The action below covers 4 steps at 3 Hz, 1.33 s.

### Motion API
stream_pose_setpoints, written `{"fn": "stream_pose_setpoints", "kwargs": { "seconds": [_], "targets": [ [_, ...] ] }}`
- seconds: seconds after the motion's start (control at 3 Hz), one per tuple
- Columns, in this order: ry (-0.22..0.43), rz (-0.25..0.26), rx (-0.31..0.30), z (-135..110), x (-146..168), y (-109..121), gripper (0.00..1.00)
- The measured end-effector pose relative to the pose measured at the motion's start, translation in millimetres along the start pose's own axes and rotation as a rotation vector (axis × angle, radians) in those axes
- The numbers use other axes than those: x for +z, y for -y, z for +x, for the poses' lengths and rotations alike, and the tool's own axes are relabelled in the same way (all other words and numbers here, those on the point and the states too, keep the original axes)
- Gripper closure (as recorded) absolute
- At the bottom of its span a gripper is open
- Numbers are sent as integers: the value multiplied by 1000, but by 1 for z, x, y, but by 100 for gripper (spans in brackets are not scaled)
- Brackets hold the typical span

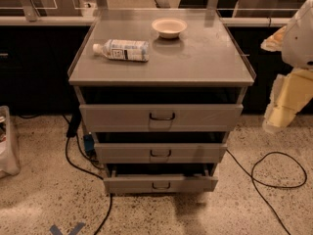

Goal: Place blue plastic bottle into middle drawer

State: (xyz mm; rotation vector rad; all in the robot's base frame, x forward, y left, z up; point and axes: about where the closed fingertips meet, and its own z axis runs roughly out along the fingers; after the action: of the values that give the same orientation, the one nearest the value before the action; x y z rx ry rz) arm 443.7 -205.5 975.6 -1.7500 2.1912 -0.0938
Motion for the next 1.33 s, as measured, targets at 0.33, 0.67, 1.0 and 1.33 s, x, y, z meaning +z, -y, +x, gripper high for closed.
{"fn": "stream_pose_setpoints", "kwargs": {
  "seconds": [0.33,0.67,1.0,1.33],
  "targets": [
    [72,-8,-151,-74,18,4,0],
    [115,-13,-255,-127,29,4,0],
    [131,20,-329,-171,46,14,0],
    [117,114,-354,-199,68,39,0]
  ]
}}
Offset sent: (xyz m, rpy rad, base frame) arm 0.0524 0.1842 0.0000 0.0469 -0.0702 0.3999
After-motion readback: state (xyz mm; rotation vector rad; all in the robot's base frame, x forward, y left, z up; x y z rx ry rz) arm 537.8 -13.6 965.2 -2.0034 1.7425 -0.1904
